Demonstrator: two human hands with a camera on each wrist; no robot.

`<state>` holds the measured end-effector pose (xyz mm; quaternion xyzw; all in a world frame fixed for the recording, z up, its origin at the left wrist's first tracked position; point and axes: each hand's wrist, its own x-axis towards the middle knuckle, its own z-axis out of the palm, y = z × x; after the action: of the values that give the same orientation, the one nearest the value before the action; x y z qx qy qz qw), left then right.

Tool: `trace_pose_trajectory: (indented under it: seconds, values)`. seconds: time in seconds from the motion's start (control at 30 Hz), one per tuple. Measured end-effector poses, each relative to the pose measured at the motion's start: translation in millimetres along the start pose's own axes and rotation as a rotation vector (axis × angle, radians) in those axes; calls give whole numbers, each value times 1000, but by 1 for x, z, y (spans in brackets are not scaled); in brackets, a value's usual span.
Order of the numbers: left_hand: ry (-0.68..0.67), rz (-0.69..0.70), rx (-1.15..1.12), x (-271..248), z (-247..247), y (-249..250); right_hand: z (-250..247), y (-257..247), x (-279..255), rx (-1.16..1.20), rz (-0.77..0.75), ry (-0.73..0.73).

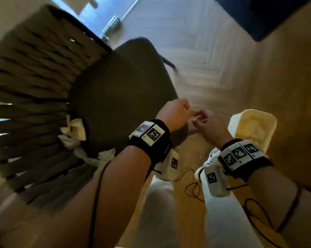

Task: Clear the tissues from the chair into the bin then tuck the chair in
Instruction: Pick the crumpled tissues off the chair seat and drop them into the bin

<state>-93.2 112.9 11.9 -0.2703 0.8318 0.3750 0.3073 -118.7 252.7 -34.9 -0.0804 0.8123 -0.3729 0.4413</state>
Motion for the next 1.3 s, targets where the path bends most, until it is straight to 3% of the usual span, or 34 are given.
trace_pose_trajectory:
  seconds: [0.17, 0.3, 0.37, 0.5, 0.83, 1.07, 1.23, 1.3]
  values:
    - [250, -275, -35, -46, -111, -105, 57, -101, 16, -217, -136, -207]
    - [427, -501, 123, -71, -163, -217, 103, -140, 25, -252, -189, -326]
    - [454, -622, 139, -77, -174, -268, 125, -146, 31, -271, -170, -369]
    - [355, -740, 125, -64, -164, -338, 166, -150, 42, -323, -111, -430]
    - [393, -737, 59, -18, -137, -390, 262, -175, 75, -378, -198, -505]
    - [567, -678, -18, -31, -138, -390, 304, -197, 90, -312, -203, -524]
    - [695, -464, -333, -52, -151, -377, 302, -206, 100, 6, -38, -567]
    - [638, -337, -548, -57, -153, -366, 297, -206, 103, 141, 22, -566]
